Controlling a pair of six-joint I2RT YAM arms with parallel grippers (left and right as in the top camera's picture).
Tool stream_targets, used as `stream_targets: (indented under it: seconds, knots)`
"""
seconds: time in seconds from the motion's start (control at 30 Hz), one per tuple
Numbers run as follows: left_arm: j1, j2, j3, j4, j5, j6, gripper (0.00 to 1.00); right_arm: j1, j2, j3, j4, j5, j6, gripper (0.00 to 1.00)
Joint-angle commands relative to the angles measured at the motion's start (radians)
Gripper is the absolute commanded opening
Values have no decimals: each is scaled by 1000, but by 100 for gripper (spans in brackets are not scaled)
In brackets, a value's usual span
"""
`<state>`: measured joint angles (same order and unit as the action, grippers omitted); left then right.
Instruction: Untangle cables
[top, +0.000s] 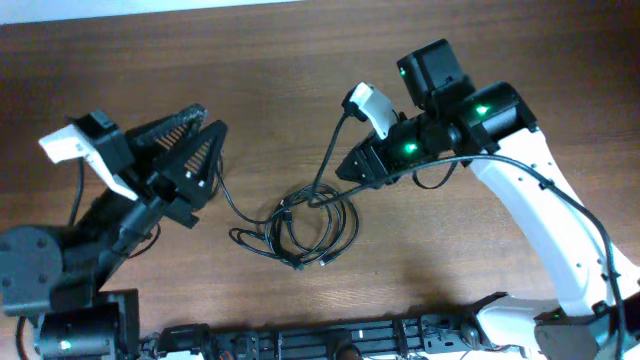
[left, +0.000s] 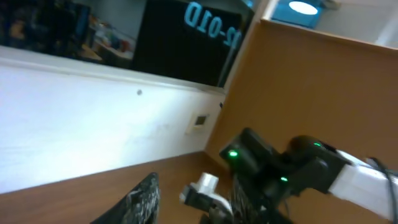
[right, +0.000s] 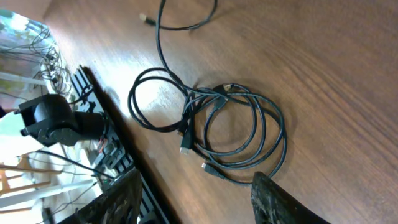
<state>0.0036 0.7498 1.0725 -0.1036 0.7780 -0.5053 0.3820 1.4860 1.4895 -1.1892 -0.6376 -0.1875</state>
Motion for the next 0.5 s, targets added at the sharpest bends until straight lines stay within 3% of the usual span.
stream_targets:
  seconds: [0.0,0.23,0.47]
  knots:
    - [6,-10,10,52,131,13,39,18,29,6,-4,-19,13,56]
    - [6,-10,10,55,179,76,40,127,139,0,26,-16,21,56]
    - [80,-10,16,-222,104,260,41,283,293,0,194,4,47,56]
